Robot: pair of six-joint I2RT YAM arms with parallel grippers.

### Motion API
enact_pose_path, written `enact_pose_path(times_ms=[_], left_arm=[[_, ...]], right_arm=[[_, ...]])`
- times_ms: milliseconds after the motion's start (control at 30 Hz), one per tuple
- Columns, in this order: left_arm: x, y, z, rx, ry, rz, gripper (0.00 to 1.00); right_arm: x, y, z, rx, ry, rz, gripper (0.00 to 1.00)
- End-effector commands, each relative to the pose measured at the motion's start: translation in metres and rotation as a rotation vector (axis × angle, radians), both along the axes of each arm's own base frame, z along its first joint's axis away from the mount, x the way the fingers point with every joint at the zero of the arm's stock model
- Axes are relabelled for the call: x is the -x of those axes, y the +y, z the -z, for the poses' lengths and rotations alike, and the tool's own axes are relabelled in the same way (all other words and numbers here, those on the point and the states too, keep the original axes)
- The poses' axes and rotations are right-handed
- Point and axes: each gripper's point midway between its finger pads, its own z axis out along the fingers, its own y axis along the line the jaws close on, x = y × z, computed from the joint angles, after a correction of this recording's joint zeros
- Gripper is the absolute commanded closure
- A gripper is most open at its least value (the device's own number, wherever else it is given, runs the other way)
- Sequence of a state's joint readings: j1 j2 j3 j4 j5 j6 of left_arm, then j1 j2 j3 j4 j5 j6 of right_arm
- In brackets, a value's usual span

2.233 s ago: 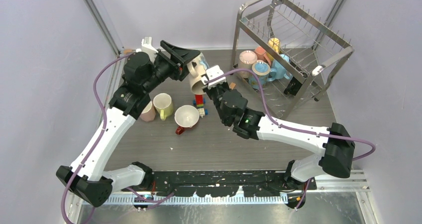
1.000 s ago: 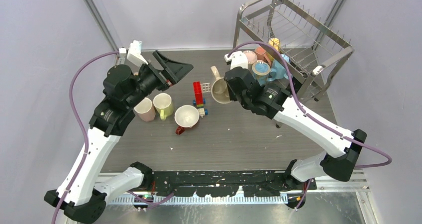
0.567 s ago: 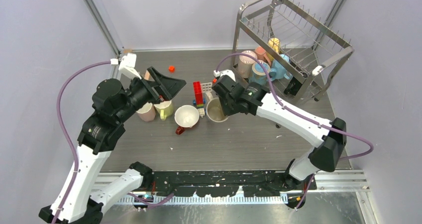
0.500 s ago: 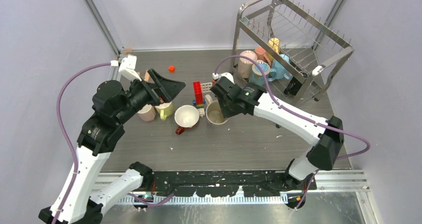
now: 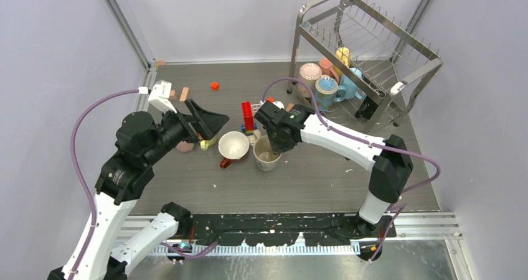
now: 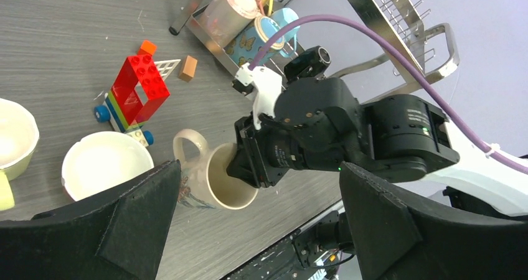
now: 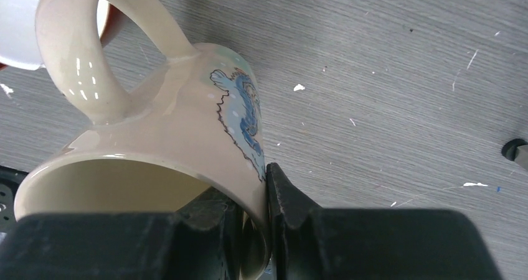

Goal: Unload the cups from the dish rack
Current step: Place the cup at the center of the board.

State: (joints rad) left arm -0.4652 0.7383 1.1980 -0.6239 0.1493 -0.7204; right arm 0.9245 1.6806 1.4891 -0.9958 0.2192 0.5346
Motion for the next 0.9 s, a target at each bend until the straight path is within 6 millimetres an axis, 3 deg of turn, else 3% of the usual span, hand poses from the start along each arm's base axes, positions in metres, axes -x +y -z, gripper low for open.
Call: enact_pose_path(times_ms=[0,367,867], left_arm=[[0.003,0.005,-0.002,-0.021,-0.039,-0.009,0.0],[0.004,0.008,0.008,-0.026,-0.027,-0.02,0.0],[0.0,0.003,0.016,-0.015,-0.005,-0.012,0.0]], right_arm=[[-0.014,0.02,-0.01,-0.108,-0.017,0.045,0.99],[-0.032,0.027,0.009,-0.144,0.038,0.077,0.99],[-0.075,0.031,0.019,-0.132,0.018,0.111,0.99]])
